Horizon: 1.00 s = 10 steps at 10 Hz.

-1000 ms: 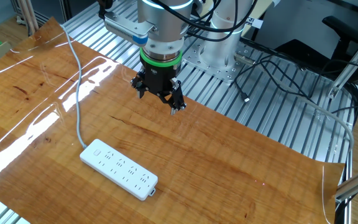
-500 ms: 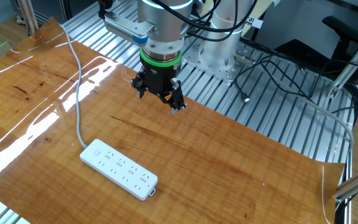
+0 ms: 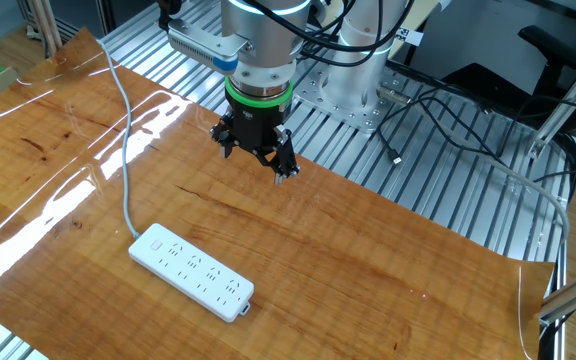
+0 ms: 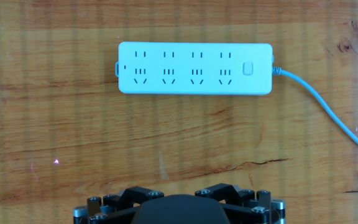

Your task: Turn on the power strip by pressing the button

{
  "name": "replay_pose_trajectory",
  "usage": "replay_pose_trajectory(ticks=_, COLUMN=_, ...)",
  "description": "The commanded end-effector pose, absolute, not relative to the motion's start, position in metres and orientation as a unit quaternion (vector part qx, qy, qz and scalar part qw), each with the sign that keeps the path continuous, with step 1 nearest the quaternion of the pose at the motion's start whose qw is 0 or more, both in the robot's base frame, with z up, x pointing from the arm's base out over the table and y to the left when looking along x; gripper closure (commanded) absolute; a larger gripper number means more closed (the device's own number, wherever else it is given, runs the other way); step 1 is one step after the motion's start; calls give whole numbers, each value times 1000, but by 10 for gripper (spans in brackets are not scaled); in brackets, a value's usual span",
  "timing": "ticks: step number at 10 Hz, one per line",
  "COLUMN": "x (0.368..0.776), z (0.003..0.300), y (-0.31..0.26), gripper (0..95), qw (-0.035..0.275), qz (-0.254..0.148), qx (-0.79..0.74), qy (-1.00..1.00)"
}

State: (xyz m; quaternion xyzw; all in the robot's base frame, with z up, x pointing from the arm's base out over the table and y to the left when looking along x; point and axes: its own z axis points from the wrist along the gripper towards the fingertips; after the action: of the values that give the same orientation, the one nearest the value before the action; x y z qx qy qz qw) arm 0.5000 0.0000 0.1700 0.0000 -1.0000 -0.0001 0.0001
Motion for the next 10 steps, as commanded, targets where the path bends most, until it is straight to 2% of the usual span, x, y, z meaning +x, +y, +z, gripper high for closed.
replay_pose_trajectory(ticks=1, x=500, z=170, y=0, gripper=950, qw=-6, qz=-5, qx=-27, qy=-1000)
replay_pose_trajectory(ticks=10, x=500, z=168, y=0, gripper=950, qw=-5, qz=-5, qx=-21, qy=-1000)
